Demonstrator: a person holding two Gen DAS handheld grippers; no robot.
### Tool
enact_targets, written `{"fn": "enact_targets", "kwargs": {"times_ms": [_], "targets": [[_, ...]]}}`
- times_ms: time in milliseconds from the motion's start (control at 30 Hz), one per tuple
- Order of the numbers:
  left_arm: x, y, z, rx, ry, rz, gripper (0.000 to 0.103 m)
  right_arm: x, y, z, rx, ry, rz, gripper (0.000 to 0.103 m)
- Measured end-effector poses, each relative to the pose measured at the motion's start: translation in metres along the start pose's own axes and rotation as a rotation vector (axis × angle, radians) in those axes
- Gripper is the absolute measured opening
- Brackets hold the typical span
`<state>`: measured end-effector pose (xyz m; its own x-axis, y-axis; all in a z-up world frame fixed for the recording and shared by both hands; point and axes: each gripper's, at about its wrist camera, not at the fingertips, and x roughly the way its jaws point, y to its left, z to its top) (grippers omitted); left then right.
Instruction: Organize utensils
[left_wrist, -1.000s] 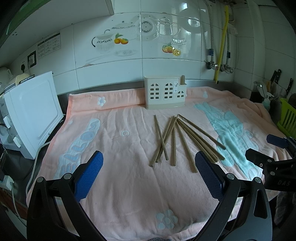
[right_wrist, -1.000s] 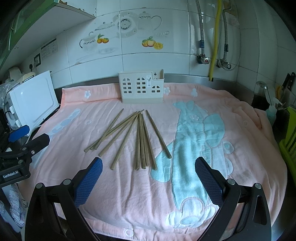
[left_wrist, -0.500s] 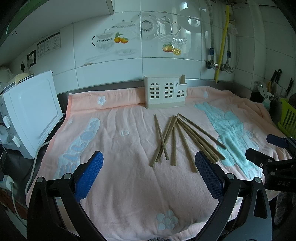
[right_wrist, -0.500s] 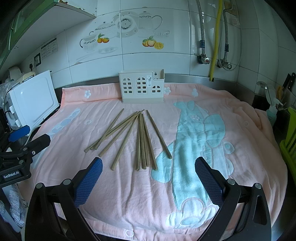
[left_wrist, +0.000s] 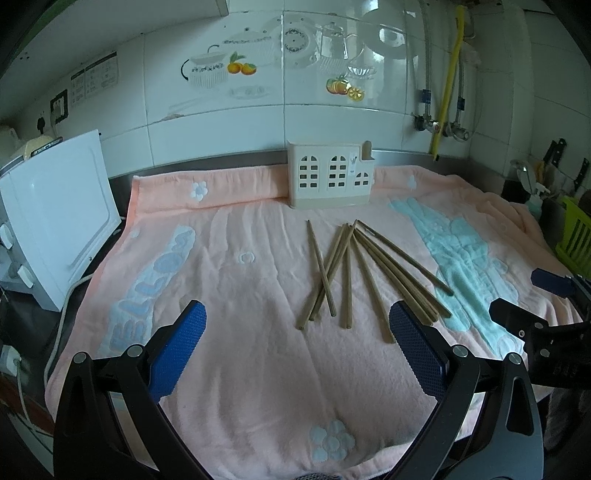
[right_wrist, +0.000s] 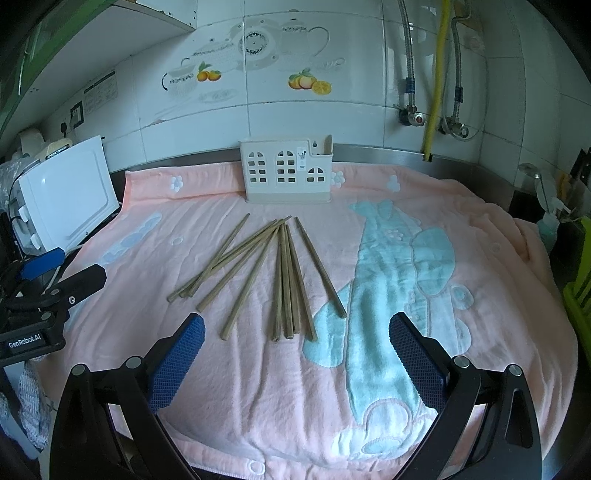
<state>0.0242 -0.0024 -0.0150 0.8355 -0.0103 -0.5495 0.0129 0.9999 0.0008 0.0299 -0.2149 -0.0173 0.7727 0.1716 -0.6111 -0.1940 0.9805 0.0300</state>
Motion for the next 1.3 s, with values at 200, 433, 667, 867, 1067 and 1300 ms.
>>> {"fn": "enact_targets", "kwargs": {"times_ms": [200, 433, 667, 867, 1067, 1300], "targets": [[0.01, 0.003, 0.002, -0.013, 0.024, -0.003, 0.098, 0.009, -0.002, 0.001, 0.003, 0.019, 0.004, 0.097], [0.024, 0.007, 0.003, -0.028, 0.055, -0.004, 0.098, 0.022, -0.004, 0.003, -0.003, 0.041, 0.004, 0.097], [0.041, 0.013, 0.003, -0.053, 0.097, -0.015, 0.098, 0.037, -0.007, 0.003, -0.001, 0.065, 0.005, 0.097], [0.056, 0.018, 0.004, -0.075, 0.126, -0.022, 0.098, 0.05, -0.014, 0.005, 0.006, 0.081, -0.001, 0.097], [0.07, 0.014, 0.003, -0.072, 0.152, -0.034, 0.097, 0.061, -0.021, 0.007, 0.014, 0.09, -0.006, 0.097], [0.09, 0.002, 0.005, -0.072, 0.181, -0.076, 0.08, 0.075, -0.032, 0.006, 0.037, 0.105, -0.013, 0.097]]}}
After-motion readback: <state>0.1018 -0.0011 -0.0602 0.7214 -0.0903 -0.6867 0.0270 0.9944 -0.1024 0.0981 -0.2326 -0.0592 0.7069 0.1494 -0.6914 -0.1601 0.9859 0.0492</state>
